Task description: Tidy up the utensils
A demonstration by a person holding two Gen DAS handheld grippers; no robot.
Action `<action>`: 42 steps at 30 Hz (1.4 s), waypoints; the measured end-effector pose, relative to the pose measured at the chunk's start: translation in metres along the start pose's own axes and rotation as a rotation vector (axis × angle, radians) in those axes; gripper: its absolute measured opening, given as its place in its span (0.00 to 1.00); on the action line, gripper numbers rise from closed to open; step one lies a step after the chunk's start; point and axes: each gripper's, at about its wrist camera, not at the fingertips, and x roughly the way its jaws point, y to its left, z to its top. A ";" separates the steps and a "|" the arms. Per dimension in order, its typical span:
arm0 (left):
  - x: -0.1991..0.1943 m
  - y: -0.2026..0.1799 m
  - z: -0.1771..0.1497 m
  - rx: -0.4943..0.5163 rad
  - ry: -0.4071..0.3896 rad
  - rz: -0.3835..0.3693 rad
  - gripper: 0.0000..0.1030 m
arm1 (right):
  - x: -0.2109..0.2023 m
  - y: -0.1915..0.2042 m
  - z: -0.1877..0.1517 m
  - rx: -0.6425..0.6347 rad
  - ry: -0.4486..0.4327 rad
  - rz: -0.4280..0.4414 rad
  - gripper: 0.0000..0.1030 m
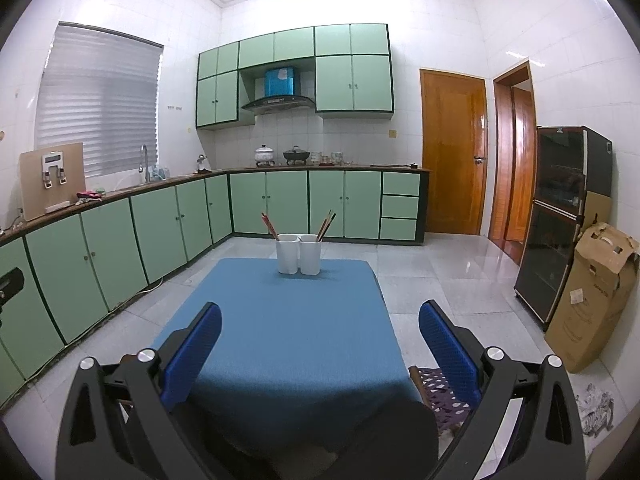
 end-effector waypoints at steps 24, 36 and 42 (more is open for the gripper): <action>-0.006 0.000 -0.005 -0.011 -0.016 0.023 0.95 | -0.007 0.006 0.000 0.002 -0.029 -0.022 0.94; -0.005 0.002 -0.004 -0.016 -0.015 0.024 0.95 | -0.009 0.007 0.001 0.005 -0.030 -0.025 0.94; -0.005 0.002 -0.004 -0.016 -0.016 0.025 0.95 | -0.008 0.007 0.001 0.006 -0.030 -0.024 0.94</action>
